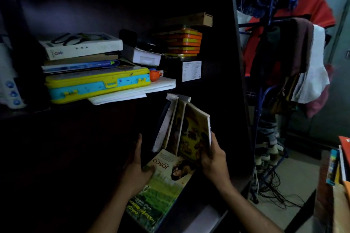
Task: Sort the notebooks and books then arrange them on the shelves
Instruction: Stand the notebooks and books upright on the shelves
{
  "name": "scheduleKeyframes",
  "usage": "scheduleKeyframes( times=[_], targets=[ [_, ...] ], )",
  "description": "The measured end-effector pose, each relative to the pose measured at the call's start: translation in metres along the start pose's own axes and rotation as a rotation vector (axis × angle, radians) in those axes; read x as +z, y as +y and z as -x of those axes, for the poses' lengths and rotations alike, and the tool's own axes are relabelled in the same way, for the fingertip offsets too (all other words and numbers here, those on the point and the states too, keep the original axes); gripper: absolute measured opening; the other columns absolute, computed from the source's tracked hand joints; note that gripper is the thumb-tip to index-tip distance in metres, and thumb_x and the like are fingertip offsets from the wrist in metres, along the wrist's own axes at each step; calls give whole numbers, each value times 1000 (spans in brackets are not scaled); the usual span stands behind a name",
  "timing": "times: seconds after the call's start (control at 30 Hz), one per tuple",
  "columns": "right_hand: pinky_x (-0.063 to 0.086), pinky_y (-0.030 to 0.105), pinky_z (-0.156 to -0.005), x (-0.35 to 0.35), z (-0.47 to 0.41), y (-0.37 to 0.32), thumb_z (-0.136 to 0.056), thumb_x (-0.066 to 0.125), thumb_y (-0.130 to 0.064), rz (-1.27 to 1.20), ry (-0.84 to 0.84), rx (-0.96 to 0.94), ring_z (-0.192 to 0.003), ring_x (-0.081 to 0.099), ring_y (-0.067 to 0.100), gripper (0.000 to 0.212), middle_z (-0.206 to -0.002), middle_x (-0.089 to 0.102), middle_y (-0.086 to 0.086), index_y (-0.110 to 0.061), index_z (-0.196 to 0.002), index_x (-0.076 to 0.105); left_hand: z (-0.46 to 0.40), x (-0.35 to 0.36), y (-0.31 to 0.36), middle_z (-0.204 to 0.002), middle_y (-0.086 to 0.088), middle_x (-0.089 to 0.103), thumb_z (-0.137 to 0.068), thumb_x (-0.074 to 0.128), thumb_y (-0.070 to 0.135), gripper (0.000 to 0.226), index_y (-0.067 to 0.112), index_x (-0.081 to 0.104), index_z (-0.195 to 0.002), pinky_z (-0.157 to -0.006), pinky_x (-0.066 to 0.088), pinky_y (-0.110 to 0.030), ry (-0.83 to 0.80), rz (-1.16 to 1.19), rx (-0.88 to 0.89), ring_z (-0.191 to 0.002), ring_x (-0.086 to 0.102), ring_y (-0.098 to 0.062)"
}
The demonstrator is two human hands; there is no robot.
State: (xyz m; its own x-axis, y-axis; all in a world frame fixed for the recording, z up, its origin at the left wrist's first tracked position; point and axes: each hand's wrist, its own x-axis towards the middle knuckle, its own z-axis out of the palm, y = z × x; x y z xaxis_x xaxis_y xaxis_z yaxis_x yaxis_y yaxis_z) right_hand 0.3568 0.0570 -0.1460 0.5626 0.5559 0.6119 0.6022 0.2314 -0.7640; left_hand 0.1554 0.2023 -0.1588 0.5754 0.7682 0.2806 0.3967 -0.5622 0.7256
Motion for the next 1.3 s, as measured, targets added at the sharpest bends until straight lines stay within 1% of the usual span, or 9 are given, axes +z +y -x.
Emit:
scheduleKeyframes(
  times=[0.13,0.33,0.4,0.6,0.77,0.87,1.03,1.17,1.3],
  targets=[
    [62,36,-80,20,-23,5,-100,52,-1,-26,-16,32,-97,70,6,51,-106,71,-11,-32,-140,49,0,-1,1,-169,9,2,-95,63,47,102,55,-25,-147,-118,31,-44,-15,-101,13,-152,23,-25],
    [46,2,-71,60,-50,-1,-103,51,-10,-27,-101,43,-87,61,-17,48,-101,62,-25,-41,-138,40,-1,-1,1,-168,11,9,-95,61,50,102,58,-28,-144,-117,30,-48,-27,-186,10,-149,29,-25],
    [45,4,-67,76,-58,-2,-103,51,-12,-17,-151,47,-79,61,-10,46,-100,63,-11,-31,-144,39,-1,0,-1,-168,9,12,-93,63,50,104,63,-29,-140,-116,32,-48,-21,-171,3,-148,31,-26],
    [38,25,-102,111,-76,-1,-107,42,-31,69,-270,107,-134,47,26,57,-147,48,9,-21,-156,16,0,1,0,-168,6,15,-93,62,52,105,66,-33,-137,-117,31,-49,-6,-168,-12,-147,33,-29],
    [36,24,-91,111,-58,3,-99,49,-16,185,8,-58,-108,43,11,40,-121,41,1,-11,-138,38,1,0,0,-168,9,6,-95,59,52,102,56,-30,-144,-117,31,-44,-17,-186,21,-150,28,-25],
    [39,26,-83,106,-61,13,-93,51,-1,124,156,-17,-101,52,22,32,-113,48,7,-4,-125,48,2,-1,0,-168,12,3,-96,58,52,100,53,-28,-147,-118,28,-46,-31,-206,24,-151,25,-23],
    [41,29,-101,109,-72,20,-98,45,-2,179,118,114,-117,53,27,61,-136,55,11,-19,-156,35,3,-1,3,-168,11,2,-97,56,51,97,49,-26,-148,-121,23,-47,-48,-229,4,-152,22,-23],
    [42,22,-91,108,-68,15,-98,52,-5,187,156,109,-98,50,12,59,-128,46,7,-22,-154,39,3,-2,7,-168,11,0,-99,51,52,93,49,-28,-148,-123,12,-49,-109,-280,-30,-153,16,-23],
    [57,41,-88,107,-65,14,-93,57,-6,93,215,117,-99,62,16,53,-120,59,1,-26,-140,45,4,-4,9,-169,9,-1,-101,48,51,93,48,-33,-146,-123,3,-49,-181,-328,-27,-154,12,-21]
  ],
)
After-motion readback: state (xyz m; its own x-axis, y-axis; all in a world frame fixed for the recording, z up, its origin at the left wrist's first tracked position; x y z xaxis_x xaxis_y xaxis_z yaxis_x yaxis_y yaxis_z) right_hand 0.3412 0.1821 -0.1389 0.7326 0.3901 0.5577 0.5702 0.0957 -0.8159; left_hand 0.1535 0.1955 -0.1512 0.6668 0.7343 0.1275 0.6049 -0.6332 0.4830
